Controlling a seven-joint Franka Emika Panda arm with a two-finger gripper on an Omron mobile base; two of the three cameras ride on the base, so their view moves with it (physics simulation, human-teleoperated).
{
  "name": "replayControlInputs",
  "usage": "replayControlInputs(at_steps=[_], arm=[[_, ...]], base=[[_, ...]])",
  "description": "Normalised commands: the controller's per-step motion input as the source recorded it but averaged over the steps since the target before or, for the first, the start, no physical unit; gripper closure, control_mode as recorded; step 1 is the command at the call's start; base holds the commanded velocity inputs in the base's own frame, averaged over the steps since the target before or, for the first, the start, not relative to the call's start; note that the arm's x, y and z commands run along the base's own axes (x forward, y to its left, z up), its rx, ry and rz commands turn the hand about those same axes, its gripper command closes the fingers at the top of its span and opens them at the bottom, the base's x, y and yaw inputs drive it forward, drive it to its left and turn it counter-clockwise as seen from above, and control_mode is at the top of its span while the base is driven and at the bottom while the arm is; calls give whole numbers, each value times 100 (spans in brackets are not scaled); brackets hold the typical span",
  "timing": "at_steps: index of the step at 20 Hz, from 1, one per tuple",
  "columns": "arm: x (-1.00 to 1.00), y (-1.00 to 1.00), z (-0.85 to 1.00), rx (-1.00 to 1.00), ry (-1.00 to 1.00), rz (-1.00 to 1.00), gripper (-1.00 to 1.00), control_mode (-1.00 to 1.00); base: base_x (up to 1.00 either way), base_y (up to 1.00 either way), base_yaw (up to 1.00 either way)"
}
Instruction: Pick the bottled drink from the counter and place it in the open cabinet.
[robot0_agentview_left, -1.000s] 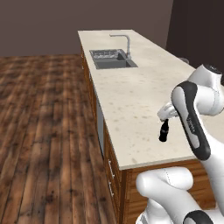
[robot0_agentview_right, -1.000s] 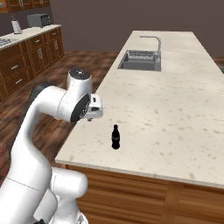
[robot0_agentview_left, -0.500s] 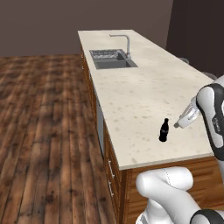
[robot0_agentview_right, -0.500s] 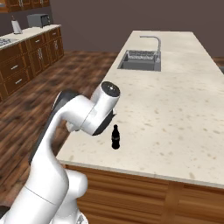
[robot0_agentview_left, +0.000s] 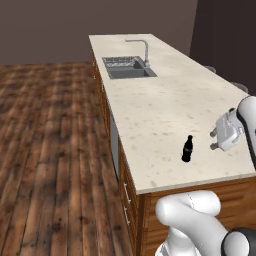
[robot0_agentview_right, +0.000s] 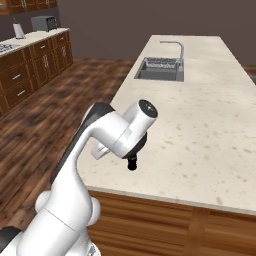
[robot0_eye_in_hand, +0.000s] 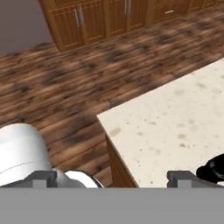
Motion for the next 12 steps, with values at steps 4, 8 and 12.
replayControlInputs(at_steps=[4, 8, 12], arm=[[0, -24, -13, 0, -7, 17, -100, -100], [1, -17, -22, 0, -6, 10, -100, -100], [10, -11, -24, 1, -3, 6, -100, -100]], base=[[0, 0, 0], [0, 0, 0], [0, 0, 0]])
